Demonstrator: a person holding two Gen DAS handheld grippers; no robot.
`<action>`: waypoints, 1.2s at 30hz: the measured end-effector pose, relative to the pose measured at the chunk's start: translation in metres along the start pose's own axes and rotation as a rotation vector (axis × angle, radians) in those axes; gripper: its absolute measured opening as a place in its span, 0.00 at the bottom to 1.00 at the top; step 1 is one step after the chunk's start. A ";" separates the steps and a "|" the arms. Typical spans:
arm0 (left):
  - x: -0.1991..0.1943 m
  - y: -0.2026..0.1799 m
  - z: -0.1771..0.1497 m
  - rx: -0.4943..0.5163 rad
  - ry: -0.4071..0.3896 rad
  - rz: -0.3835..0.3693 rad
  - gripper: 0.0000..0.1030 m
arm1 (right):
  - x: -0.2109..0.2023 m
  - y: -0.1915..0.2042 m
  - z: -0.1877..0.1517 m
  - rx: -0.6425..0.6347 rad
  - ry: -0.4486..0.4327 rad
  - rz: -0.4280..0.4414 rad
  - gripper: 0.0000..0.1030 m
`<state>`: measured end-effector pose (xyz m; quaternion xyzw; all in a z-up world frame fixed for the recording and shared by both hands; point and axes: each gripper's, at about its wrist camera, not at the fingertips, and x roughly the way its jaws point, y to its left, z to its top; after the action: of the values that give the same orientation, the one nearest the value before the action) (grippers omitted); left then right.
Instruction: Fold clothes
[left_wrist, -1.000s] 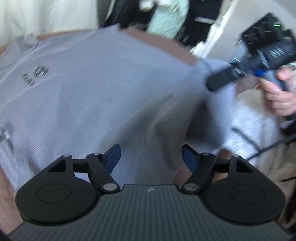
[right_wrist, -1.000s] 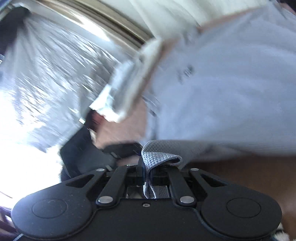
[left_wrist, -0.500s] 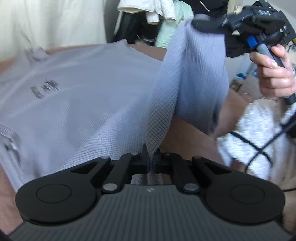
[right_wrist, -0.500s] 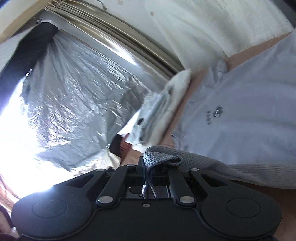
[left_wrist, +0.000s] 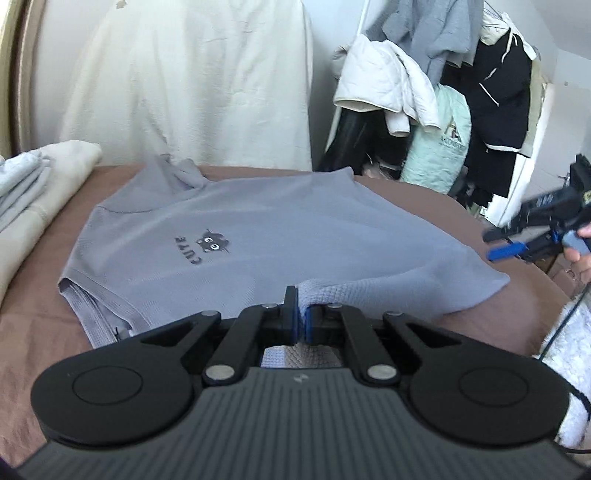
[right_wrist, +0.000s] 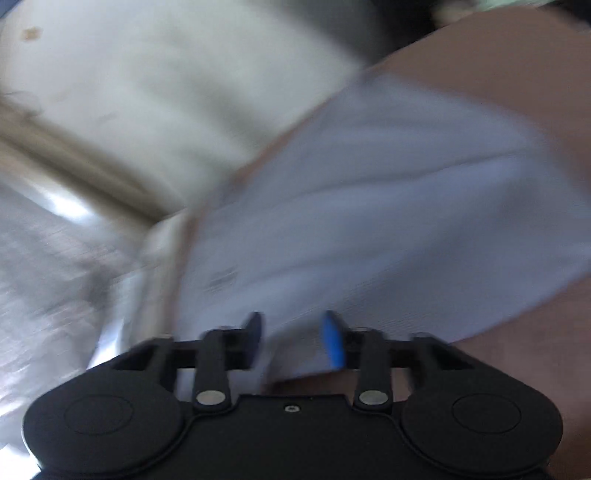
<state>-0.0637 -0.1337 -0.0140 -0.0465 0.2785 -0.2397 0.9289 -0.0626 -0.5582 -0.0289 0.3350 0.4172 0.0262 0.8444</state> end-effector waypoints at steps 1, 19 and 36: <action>0.000 0.000 0.000 -0.002 -0.003 0.002 0.03 | -0.003 -0.007 0.004 -0.001 -0.025 -0.109 0.47; 0.005 0.009 -0.004 -0.028 0.028 0.019 0.03 | 0.018 -0.129 0.021 0.464 -0.013 -0.340 0.54; -0.021 0.001 -0.004 -0.077 0.025 -0.048 0.03 | -0.031 -0.085 0.050 0.082 -0.392 -0.280 0.07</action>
<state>-0.0806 -0.1227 -0.0067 -0.0859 0.2980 -0.2518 0.9167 -0.0663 -0.6610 -0.0358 0.3064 0.2885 -0.1737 0.8904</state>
